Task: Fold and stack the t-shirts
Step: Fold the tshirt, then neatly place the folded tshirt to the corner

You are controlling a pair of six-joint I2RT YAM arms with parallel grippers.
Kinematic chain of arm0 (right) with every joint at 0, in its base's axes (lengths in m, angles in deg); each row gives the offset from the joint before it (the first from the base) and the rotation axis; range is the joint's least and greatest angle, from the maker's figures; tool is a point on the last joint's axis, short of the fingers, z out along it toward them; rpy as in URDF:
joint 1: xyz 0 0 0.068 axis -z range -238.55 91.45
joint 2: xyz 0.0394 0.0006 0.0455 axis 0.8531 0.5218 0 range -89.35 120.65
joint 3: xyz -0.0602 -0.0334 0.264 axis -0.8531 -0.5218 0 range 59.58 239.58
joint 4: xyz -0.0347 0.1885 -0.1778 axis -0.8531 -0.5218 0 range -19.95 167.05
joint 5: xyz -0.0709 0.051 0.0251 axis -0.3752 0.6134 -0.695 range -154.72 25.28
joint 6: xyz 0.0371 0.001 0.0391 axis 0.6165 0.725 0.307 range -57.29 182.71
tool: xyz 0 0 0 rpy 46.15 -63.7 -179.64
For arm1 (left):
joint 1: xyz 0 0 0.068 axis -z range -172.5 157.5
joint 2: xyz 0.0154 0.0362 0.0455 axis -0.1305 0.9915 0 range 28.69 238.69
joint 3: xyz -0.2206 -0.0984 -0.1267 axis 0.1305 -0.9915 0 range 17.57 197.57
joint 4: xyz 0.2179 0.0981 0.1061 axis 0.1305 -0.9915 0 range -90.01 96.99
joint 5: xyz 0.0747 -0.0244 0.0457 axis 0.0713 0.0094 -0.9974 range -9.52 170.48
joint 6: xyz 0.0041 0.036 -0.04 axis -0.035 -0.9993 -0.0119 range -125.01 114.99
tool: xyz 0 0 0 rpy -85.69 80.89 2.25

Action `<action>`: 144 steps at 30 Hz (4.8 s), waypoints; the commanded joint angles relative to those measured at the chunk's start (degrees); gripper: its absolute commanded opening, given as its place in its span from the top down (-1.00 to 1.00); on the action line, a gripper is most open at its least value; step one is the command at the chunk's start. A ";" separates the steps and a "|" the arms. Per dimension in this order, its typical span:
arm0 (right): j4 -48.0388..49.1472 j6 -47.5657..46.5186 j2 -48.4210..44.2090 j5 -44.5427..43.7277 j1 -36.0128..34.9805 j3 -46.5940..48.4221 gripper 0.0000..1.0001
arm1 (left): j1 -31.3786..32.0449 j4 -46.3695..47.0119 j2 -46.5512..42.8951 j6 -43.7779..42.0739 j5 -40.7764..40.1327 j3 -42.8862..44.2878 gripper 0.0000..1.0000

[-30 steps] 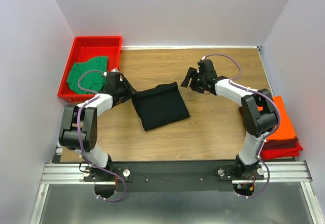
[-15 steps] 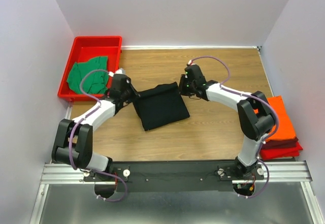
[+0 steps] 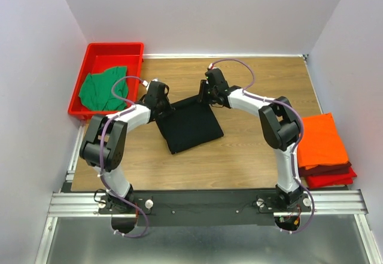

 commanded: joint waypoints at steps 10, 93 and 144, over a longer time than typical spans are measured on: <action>-0.14 -0.47 4.44 3.39 -0.01 -0.13 -0.06 | -3.60 -0.78 7.93 -0.10 -5.06 3.98 0.86; -7.95 28.27 -36.35 -18.32 -3.70 -45.50 0.99 | 8.18 -12.64 -12.81 -14.60 4.78 2.48 0.48; -68.87 27.66 -28.43 -42.67 40.42 10.05 0.99 | 7.56 -13.78 -12.98 -18.91 11.46 4.68 0.49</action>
